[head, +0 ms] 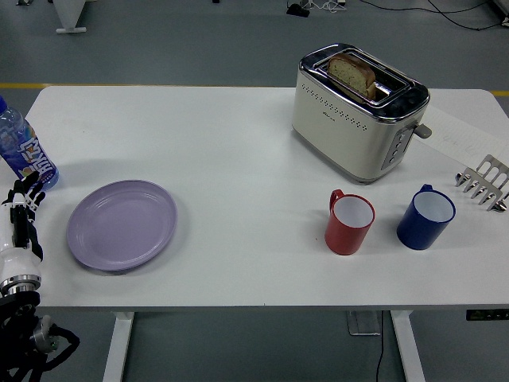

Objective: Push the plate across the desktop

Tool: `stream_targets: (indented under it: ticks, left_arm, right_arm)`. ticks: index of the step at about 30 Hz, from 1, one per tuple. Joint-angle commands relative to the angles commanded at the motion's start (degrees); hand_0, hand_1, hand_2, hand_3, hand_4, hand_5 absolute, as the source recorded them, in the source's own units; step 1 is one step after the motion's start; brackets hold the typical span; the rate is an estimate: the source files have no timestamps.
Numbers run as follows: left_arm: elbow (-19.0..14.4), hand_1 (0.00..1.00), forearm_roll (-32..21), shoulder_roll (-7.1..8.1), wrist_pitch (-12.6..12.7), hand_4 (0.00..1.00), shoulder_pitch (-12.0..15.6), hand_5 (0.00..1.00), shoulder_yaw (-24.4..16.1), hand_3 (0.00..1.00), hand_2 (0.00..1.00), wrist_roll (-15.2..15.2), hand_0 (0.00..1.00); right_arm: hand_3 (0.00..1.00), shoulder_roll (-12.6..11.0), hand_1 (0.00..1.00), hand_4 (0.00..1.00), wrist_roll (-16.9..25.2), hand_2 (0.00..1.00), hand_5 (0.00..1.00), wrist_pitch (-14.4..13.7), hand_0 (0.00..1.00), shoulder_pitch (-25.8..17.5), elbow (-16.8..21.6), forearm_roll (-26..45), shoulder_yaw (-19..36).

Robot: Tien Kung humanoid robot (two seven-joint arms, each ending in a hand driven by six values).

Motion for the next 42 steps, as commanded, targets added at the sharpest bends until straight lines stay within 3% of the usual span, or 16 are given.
stream_targets:
  ticks: [36, 42]
  left_arm:
    - [2.52, 0.898, -1.38, -4.42, -0.73, 0.462, -1.85, 0.998, 4.34, 0.787, 0.906, -0.02, 0.881]
    - [2.44, 0.898, -1.51, -4.42, -0.63, 0.463, -2.25, 0.998, 5.15, 0.786, 0.906, -0.26, 0.880]
  right_arm:
    - [0.582, -0.19, 0.451, 0.300, -0.45, 0.595, 0.488, -0.09, 0.551, 0.15, 0.06, -1.55, 0.54]
    - [0.582, -0.27, 0.451, 0.300, -0.41, 0.595, 0.486, -0.05, 0.551, 0.14, 0.03, -1.69, 0.60]
